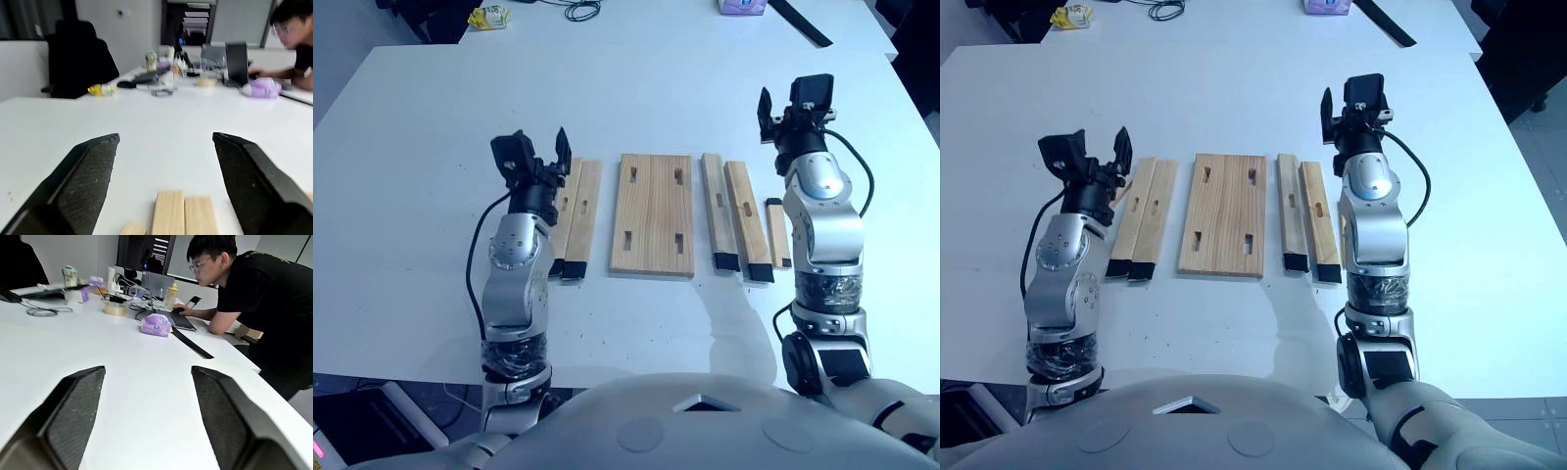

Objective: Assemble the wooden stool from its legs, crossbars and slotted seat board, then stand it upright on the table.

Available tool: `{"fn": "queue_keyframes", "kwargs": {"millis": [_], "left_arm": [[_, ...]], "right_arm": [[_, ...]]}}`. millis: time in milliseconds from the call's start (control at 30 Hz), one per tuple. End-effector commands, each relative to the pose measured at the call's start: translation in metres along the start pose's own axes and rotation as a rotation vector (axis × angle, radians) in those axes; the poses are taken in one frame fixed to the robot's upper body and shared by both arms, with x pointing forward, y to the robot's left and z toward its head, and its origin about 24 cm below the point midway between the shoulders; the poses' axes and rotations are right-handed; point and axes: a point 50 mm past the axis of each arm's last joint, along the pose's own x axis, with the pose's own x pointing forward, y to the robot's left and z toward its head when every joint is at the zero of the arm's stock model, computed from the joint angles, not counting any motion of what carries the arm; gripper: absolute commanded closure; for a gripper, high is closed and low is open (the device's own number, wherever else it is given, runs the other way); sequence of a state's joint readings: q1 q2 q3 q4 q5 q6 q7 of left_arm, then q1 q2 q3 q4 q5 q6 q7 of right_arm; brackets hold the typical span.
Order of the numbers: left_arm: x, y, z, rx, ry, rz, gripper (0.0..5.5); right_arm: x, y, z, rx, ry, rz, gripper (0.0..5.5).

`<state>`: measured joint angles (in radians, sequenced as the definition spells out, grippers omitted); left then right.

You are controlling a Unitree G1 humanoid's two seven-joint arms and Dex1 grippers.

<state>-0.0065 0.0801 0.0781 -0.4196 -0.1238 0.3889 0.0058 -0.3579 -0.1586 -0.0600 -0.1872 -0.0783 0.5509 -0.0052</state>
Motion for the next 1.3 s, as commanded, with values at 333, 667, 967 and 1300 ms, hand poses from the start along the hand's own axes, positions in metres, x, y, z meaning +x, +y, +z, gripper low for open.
{"fn": "queue_keyframes", "kwargs": {"millis": [333,667,967,1300], "left_arm": [[0.010,0.004,-0.003,0.031,0.022,0.004,1.97],[0.024,0.028,0.000,0.081,0.079,0.039,1.97],[0.030,0.058,0.012,0.047,-0.025,0.118,1.97],[0.013,0.035,0.006,0.054,-0.021,0.003,1.97]], "right_arm": [[0.002,0.008,-0.005,0.011,-0.003,0.010,2.28],[0.013,0.016,0.010,-0.041,-0.079,0.091,2.28],[0.033,0.004,0.025,0.023,-0.120,0.056,2.28],[0.021,0.007,0.014,0.046,-0.090,0.085,2.28]]}}
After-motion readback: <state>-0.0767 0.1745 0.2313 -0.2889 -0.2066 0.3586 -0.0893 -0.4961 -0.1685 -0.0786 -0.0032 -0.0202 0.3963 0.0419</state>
